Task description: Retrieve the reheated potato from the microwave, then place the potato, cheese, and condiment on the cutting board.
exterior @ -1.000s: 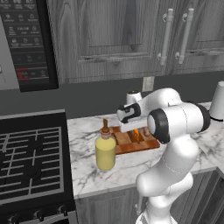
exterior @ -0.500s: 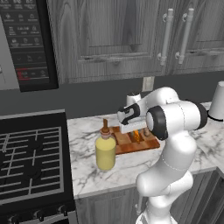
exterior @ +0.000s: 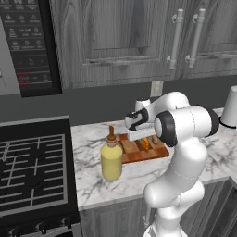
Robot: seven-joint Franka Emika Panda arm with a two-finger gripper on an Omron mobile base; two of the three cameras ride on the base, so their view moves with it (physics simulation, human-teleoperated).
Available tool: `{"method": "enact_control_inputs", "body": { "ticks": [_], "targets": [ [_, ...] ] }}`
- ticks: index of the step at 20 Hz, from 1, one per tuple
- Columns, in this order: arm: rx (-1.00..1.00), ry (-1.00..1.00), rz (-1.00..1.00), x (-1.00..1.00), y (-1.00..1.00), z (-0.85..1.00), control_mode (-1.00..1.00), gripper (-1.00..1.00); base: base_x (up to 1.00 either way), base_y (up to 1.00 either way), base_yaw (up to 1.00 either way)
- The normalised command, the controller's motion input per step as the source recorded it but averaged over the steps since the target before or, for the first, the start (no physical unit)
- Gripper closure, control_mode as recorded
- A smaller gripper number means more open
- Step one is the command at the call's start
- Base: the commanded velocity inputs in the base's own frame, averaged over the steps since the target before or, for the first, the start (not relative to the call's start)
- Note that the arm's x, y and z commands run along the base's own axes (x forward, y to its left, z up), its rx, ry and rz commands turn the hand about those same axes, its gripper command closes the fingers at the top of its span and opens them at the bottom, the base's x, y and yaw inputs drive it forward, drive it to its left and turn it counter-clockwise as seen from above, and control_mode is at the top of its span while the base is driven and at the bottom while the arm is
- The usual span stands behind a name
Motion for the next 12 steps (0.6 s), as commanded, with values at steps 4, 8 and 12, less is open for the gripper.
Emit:
{"method": "enact_control_inputs", "body": {
  "ticks": [4, 8, 12],
  "targets": [
    [0.03, 0.00, 0.01, -0.02, -0.04, -0.02, -1.00, -1.00, 0.00, 0.00, 0.00],
    [0.01, 0.00, 0.00, -0.04, 0.00, 0.00, -1.00, -1.00, 0.00, 0.00, 0.00],
    [0.01, 0.00, 0.00, -0.03, 0.00, 0.06, -1.00, -1.00, 0.00, 0.00, 0.00]
  ]
}}
